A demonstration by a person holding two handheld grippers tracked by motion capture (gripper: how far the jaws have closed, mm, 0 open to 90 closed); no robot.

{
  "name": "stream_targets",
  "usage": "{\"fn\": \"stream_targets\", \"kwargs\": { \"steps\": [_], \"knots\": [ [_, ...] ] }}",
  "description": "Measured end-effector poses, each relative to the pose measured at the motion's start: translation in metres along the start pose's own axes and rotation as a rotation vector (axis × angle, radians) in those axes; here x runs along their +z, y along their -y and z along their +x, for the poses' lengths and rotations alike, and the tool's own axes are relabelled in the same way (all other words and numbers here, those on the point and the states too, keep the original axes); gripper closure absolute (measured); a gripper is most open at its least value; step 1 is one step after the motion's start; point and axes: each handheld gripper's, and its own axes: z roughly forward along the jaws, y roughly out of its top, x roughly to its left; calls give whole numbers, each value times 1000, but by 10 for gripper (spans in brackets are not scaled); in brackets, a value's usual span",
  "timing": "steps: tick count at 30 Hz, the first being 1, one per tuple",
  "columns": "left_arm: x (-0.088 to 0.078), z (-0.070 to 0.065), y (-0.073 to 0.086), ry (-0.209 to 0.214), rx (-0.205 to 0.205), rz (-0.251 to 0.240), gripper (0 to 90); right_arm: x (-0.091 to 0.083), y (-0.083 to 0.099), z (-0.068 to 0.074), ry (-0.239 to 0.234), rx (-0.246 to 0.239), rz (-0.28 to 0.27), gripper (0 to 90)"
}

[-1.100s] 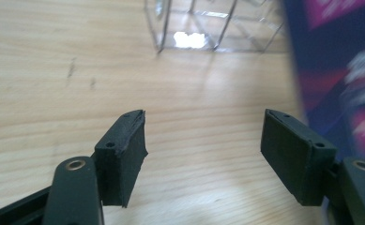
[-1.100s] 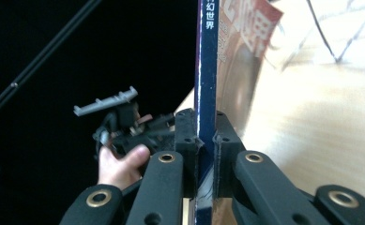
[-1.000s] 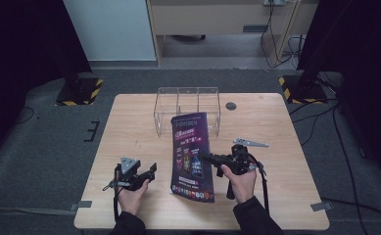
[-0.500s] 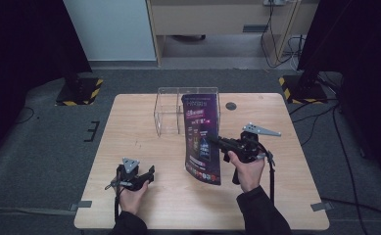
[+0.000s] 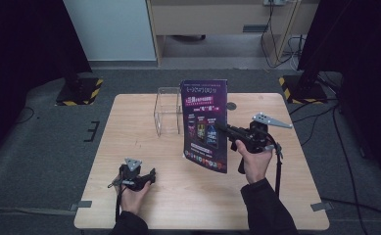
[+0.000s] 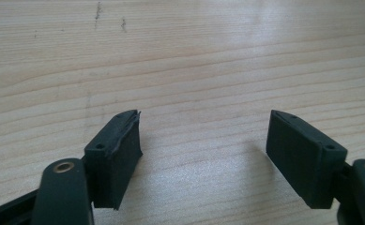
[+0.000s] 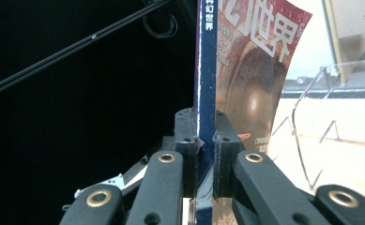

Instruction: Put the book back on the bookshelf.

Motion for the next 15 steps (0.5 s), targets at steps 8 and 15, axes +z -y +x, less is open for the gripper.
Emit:
{"fn": "stream_targets", "kwargs": {
  "steps": [8,15],
  "knots": [
    [3,-3,-1,-22,14,23,155,-2,-19,-2,34,-29,-34,844],
    [4,-3,-2,-26,10,31,112,0,-31,-8,68,-63,-62,844]
  ]
}}
